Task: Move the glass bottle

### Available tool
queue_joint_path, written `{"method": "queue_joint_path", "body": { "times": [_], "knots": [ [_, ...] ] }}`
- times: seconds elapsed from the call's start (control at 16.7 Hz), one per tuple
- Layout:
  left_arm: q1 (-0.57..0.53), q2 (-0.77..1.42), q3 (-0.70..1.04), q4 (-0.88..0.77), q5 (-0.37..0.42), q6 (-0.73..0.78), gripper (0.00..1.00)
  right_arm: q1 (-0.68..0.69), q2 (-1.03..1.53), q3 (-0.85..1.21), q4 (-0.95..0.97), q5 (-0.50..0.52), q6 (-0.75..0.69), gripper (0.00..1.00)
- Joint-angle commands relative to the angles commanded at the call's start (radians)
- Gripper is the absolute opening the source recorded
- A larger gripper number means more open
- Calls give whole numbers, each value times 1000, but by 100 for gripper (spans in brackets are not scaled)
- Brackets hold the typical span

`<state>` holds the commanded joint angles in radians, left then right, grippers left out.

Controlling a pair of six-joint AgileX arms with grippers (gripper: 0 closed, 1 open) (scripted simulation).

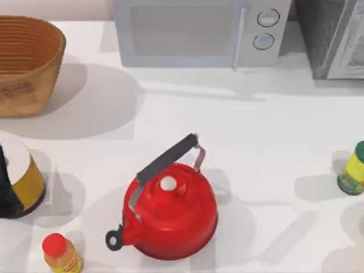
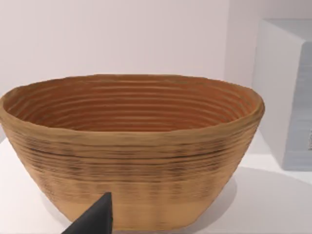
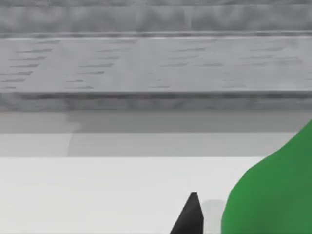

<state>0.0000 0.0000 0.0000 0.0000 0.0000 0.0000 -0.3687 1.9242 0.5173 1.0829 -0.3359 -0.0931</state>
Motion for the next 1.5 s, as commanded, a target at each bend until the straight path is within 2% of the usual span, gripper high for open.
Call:
{"method": "queue_joint_path", "body": {
  "times": [0.42, 1.2, 1.5],
  "knots": [
    [0, 0, 0, 0, 0, 0, 100, 14, 56, 26, 39, 17, 4, 0],
    [0, 0, 0, 0, 0, 0, 100, 14, 56, 26, 39, 17, 4, 98],
    [0, 0, 0, 0, 0, 0, 100, 14, 56, 26, 39, 17, 4, 100]
  ]
}}
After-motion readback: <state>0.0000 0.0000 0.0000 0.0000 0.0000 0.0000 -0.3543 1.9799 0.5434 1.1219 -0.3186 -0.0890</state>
